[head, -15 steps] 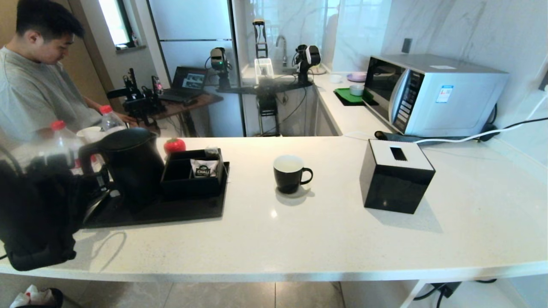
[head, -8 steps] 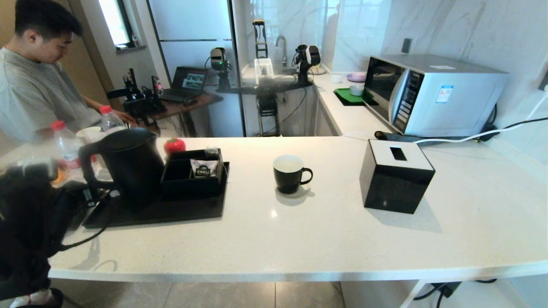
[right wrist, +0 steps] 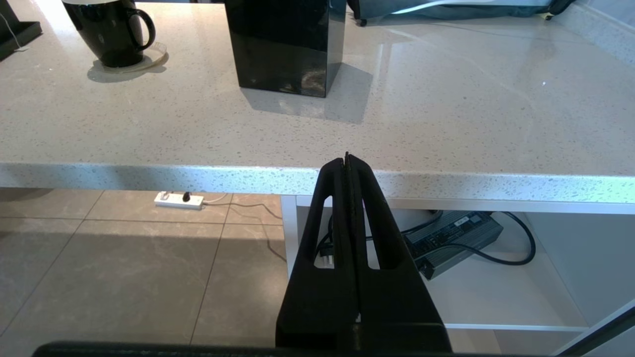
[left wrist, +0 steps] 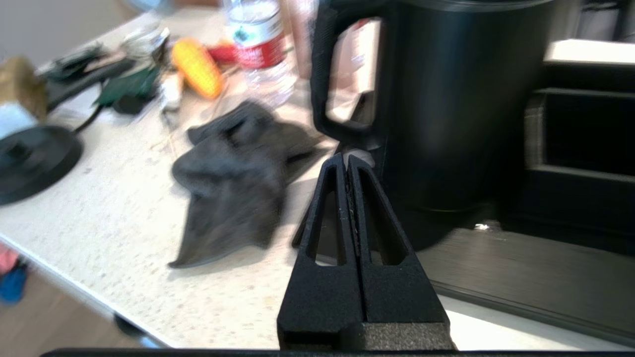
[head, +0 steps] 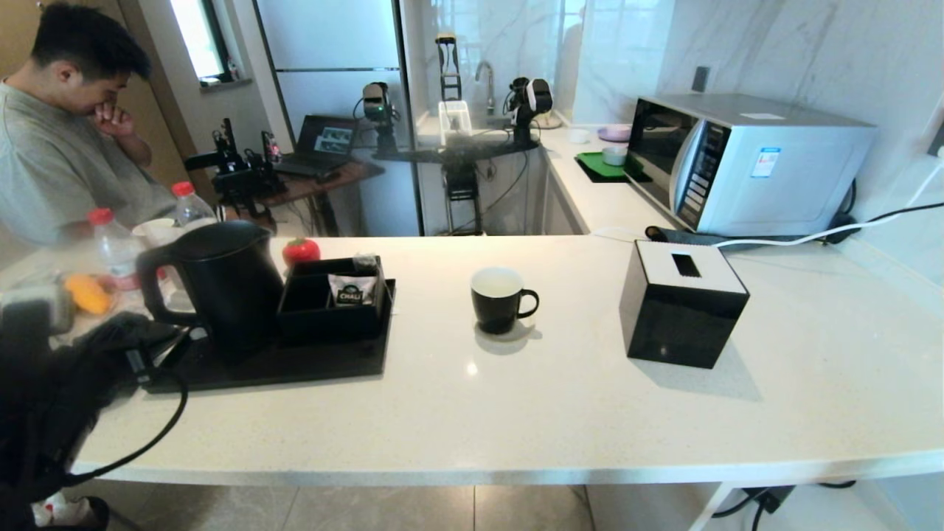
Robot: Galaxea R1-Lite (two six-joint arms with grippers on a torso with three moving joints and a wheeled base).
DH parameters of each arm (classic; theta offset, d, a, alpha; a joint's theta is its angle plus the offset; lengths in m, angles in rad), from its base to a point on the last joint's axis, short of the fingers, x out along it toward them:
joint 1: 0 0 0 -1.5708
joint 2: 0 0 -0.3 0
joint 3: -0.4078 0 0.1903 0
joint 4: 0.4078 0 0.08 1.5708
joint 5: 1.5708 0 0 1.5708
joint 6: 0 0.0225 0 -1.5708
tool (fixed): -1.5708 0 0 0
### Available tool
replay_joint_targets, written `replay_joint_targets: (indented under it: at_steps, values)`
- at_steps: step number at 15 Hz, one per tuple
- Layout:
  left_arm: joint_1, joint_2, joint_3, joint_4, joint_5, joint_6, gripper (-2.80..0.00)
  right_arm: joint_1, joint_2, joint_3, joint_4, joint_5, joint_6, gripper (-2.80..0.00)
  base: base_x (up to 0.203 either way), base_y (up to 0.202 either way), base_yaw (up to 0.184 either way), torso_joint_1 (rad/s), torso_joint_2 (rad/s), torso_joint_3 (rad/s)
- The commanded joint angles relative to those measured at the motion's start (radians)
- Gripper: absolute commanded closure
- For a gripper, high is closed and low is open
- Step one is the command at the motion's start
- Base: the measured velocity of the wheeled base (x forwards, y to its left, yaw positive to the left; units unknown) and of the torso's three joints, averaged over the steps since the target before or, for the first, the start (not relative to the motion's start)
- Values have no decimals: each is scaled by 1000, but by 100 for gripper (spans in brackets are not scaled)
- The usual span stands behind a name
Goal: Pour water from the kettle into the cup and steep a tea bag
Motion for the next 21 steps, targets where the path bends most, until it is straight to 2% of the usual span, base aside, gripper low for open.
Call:
replay_joint_targets:
  at_steps: [1, 4, 7, 10, 13, 16, 18, 19, 21]
  values:
    - [-47, -74, 13, -49, 0, 0, 0, 0, 1, 0, 0, 1, 0, 0, 0, 0, 0, 0, 0, 0]
    - [-167, -106, 13, -49, 1, -5, 0, 0, 1, 0, 0, 1, 0, 0, 0, 0, 0, 0, 0, 0]
    - [-330, -141, 4, -45, 1, -7, 0, 0, 1, 0, 0, 1, 0, 0, 0, 0, 0, 0, 0, 0]
    - [-474, -203, -24, 41, 1, -8, 0, 0, 1, 0, 0, 1, 0, 0, 0, 0, 0, 0, 0, 0]
    - [-536, -274, -166, 277, 1, -14, 0, 0, 1, 0, 0, 1, 0, 0, 0, 0, 0, 0, 0, 0]
    - [-549, -362, -344, 665, -1, -37, 0, 0, 1, 0, 0, 1, 0, 0, 0, 0, 0, 0, 0, 0]
    - [-551, -395, -453, 882, -3, -70, 0, 0, 1, 0, 0, 1, 0, 0, 0, 0, 0, 0, 0, 0]
    - [-549, -396, -502, 955, -4, -79, 0, 0, 1, 0, 0, 1, 0, 0, 0, 0, 0, 0, 0, 0]
    - [-531, -347, -577, 1030, -30, -85, 0, 0, 1, 0, 0, 1, 0, 0, 0, 0, 0, 0, 0, 0]
